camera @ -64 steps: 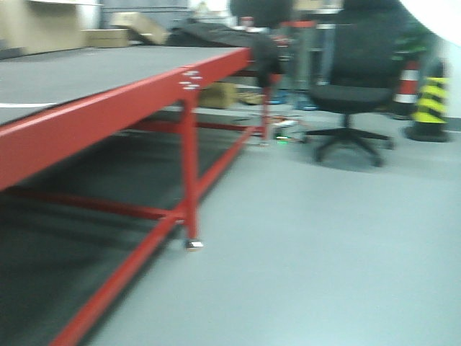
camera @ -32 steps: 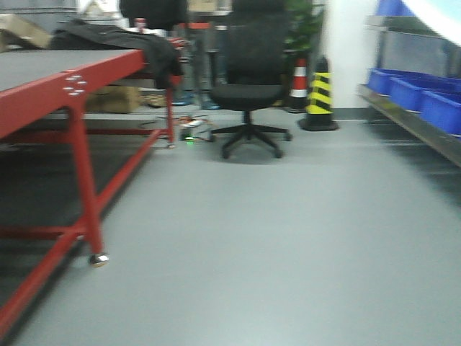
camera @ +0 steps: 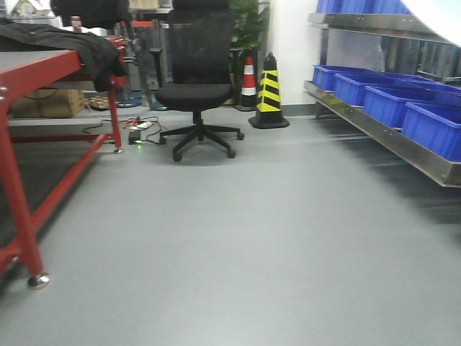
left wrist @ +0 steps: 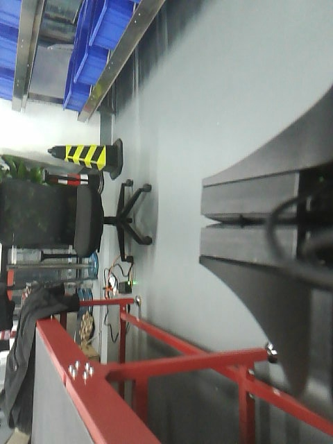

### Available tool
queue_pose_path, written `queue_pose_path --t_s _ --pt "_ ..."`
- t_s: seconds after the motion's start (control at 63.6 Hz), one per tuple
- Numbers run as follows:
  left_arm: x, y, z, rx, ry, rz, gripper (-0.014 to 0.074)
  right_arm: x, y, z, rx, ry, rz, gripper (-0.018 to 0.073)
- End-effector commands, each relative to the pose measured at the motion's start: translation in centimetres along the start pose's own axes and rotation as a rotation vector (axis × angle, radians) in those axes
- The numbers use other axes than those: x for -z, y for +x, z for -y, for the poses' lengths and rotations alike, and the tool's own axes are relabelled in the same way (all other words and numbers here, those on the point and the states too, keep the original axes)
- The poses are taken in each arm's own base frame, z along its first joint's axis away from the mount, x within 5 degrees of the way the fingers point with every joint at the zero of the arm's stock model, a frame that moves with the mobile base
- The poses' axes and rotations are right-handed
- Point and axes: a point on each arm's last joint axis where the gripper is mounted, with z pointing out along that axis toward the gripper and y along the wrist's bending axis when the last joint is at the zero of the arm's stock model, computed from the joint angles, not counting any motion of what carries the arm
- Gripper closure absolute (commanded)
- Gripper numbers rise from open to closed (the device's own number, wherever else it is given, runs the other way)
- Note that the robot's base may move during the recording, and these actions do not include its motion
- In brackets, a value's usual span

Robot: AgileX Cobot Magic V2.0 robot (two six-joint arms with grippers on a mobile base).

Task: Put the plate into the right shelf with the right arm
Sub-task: 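Drive past the red table toward the steel shelf, plate held in right gripper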

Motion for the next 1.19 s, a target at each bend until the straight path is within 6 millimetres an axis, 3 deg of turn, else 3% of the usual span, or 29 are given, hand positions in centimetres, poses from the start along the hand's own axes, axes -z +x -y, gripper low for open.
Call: queue_pose_path --t_s 0.0,1.179 --pt "0.08 -0.52 -0.11 0.015 -0.012 0.089 0.0724 0.19 -1.84 0.14 0.003 0.023 0.122 0.0497" --pt "0.08 -0.52 -0.11 0.015 -0.012 0.089 0.0724 0.19 -1.84 0.14 0.003 0.023 0.122 0.0497"
